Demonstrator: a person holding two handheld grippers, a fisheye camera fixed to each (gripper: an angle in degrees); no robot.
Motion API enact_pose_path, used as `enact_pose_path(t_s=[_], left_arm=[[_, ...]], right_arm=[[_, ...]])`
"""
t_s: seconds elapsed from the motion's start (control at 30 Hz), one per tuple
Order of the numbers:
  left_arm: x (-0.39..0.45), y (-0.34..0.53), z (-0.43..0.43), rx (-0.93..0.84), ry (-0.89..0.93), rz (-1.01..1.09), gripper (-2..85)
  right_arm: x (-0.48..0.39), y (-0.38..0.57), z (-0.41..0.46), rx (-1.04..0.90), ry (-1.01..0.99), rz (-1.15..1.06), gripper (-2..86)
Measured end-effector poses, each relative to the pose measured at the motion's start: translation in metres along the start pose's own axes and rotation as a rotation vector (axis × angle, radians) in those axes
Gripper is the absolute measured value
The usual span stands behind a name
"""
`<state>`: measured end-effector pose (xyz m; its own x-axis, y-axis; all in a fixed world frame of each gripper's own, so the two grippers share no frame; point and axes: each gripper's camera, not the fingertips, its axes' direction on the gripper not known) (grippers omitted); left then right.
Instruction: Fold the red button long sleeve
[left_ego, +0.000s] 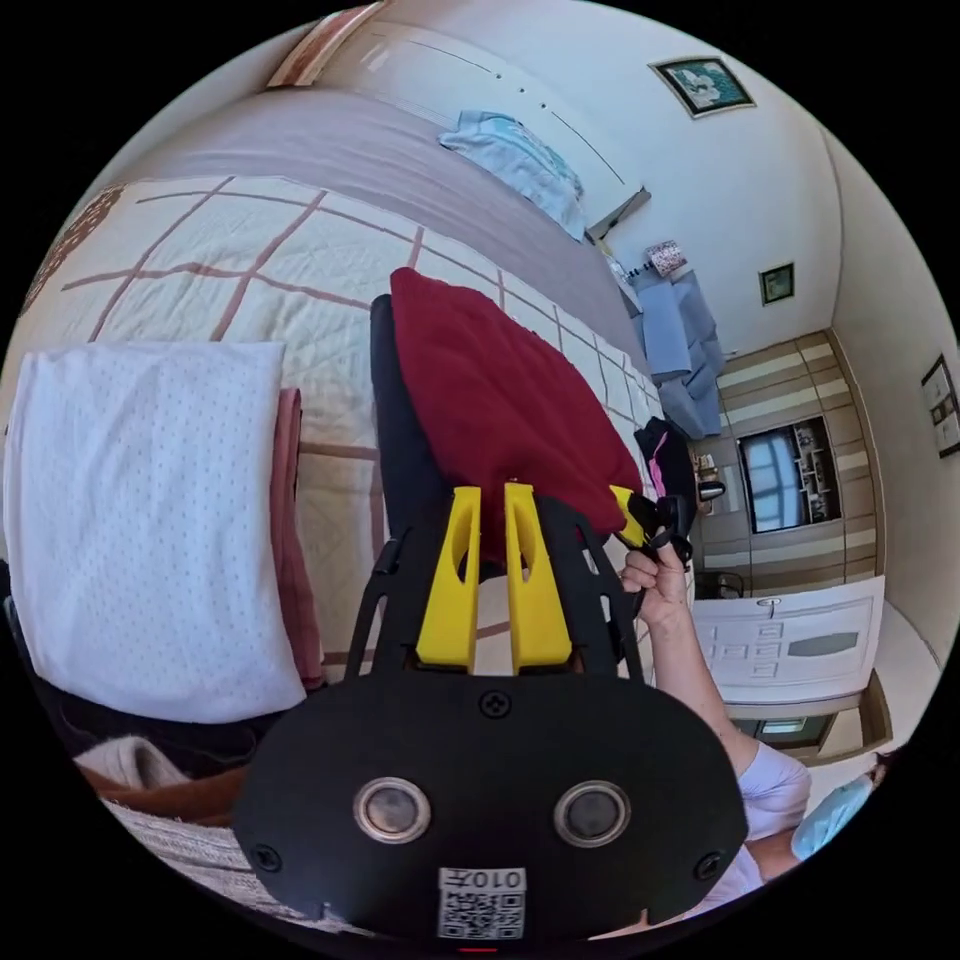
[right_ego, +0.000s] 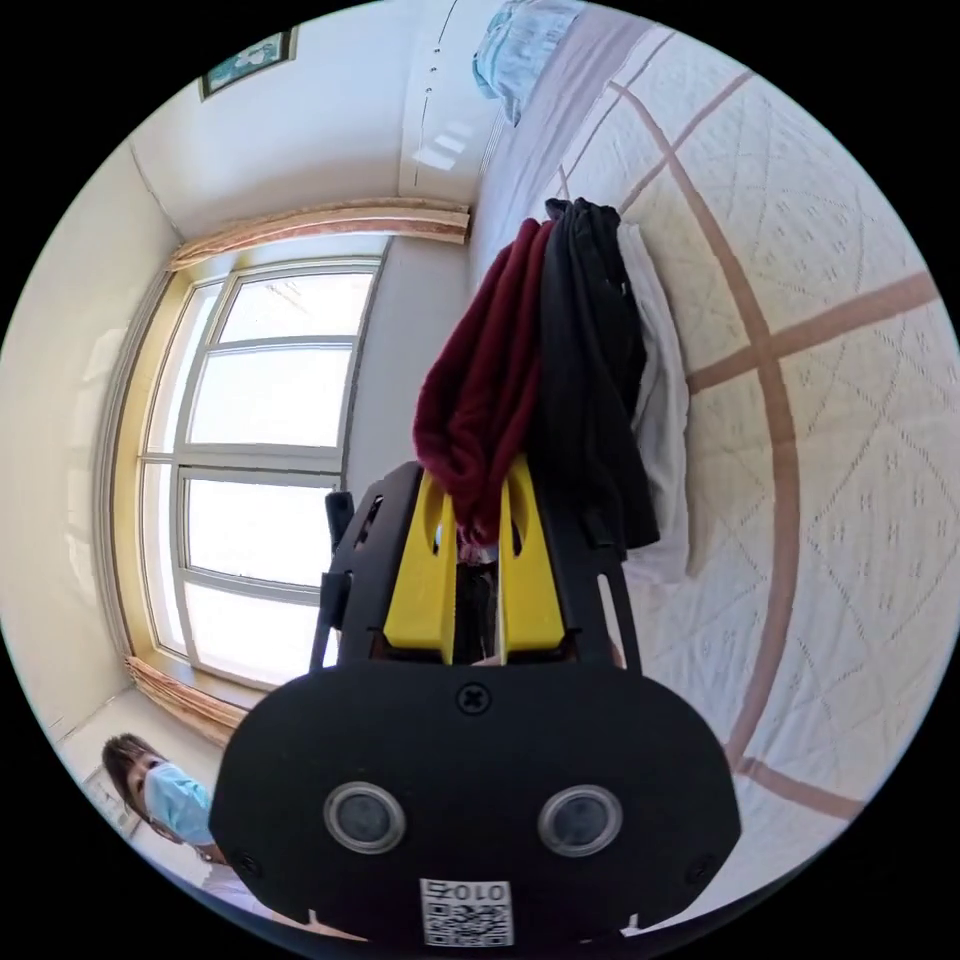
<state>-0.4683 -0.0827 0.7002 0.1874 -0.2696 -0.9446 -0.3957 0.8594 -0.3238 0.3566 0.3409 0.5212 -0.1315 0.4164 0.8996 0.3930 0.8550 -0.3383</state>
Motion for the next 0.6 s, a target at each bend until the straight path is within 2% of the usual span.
enact_pose_path(t_s=[0.03,0.13,0.3,0.37,0.43,0.5,0.57,0.6], left_arm=[[0.015,0.005,-0.007,0.026,-0.032,0.034,5.4],[0.045,0.015,-0.016,0.064,-0.095,0.090,5.7],[0.069,0.032,0.014,-0.011,-0.194,0.082,7.0],[0.090,0.044,0.008,0.049,-0.280,0.101,7.7],[0.143,0.066,-0.014,0.166,-0.399,0.195,8.0],[0.188,0.081,-0.025,0.259,-0.441,0.288,7.7],[0.218,0.082,-0.012,0.228,-0.496,0.365,7.2],[0.225,0.076,0.008,0.141,-0.554,0.368,6.8]], right_arm=[[-0.008,0.001,0.001,-0.004,-0.024,0.002,7.7],[-0.034,0.009,0.003,-0.020,0.115,-0.103,7.7],[-0.003,0.020,0.011,-0.008,0.118,-0.102,8.1],[0.003,0.022,0.012,-0.003,0.080,-0.119,8.4],[0.001,0.025,0.014,-0.004,0.083,-0.147,8.5],[-0.001,0.030,0.015,0.010,0.093,-0.167,8.5],[-0.001,0.039,0.014,0.053,0.081,-0.143,8.3],[-0.001,0.041,0.014,0.056,0.078,-0.132,8.1]])
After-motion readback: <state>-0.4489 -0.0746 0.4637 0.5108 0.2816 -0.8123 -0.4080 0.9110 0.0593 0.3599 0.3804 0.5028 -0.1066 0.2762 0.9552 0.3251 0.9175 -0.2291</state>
